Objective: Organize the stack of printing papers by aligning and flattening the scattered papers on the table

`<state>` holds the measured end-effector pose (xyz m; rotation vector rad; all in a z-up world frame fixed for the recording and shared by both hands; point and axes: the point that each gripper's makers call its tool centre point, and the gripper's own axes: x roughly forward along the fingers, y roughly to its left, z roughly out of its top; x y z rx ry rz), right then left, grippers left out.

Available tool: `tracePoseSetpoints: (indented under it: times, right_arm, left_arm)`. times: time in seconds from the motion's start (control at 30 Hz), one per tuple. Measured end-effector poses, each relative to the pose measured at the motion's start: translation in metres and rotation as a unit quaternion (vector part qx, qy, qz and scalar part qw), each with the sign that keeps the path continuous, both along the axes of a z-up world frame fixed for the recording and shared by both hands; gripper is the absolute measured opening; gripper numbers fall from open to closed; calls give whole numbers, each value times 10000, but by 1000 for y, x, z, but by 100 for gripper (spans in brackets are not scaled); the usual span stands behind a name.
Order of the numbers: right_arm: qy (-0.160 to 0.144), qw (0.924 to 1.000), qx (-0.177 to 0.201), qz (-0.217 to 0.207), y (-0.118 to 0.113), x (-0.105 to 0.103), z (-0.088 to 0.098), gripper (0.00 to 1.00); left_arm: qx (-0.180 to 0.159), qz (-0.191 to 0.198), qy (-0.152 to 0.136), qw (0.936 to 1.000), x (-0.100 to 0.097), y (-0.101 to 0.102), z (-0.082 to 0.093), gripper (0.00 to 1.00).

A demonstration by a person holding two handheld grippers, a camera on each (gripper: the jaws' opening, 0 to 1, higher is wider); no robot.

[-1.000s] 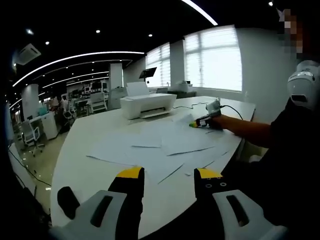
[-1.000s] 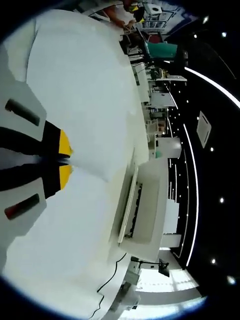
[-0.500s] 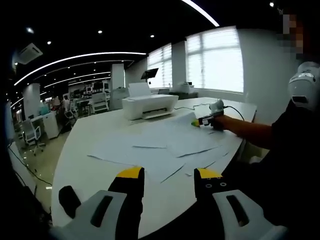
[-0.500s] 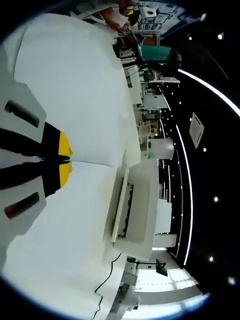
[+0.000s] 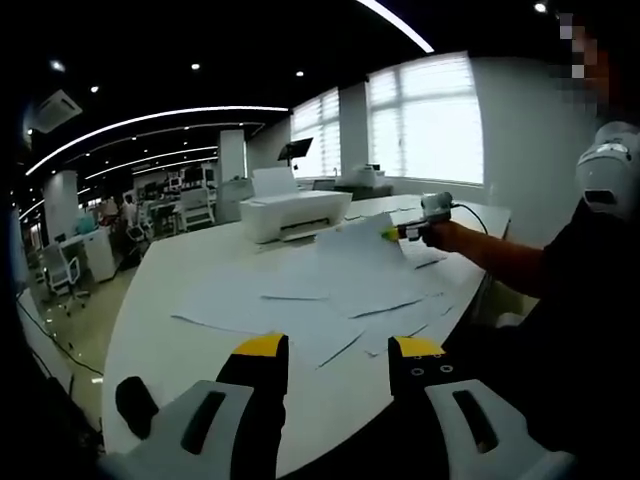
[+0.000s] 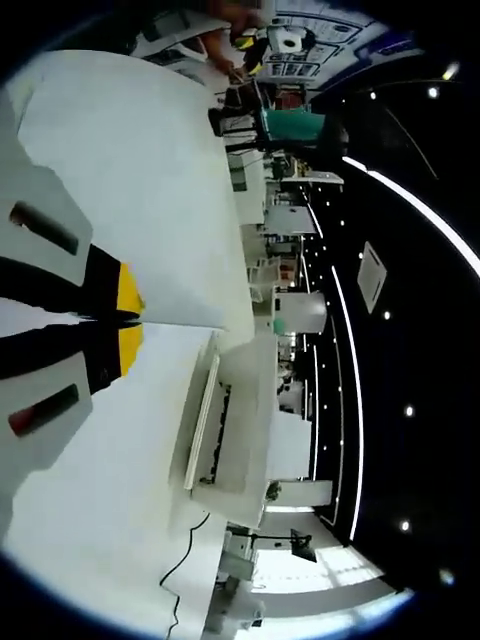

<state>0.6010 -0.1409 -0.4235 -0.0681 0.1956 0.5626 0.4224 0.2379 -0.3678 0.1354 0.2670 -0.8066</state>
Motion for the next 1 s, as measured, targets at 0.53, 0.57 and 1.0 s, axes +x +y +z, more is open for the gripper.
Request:
tracePoseSetpoints:
  times: [0.53,0.57,1.0]
  right_arm:
    - [-536,9984,-3,202,-10,-9,43,0]
    - [-576,9981,-11,227,-10,-9,46,0]
    - [-1114,9914,-247,636,13,-28,94,0]
  left_arm:
    - [-1,-51,-72,10000,-6,-5,4,45]
    - [-8,-51,-81,10000,-6,-6,4,45]
    - [-35,-112,-164,9998,-7,-10,10,45]
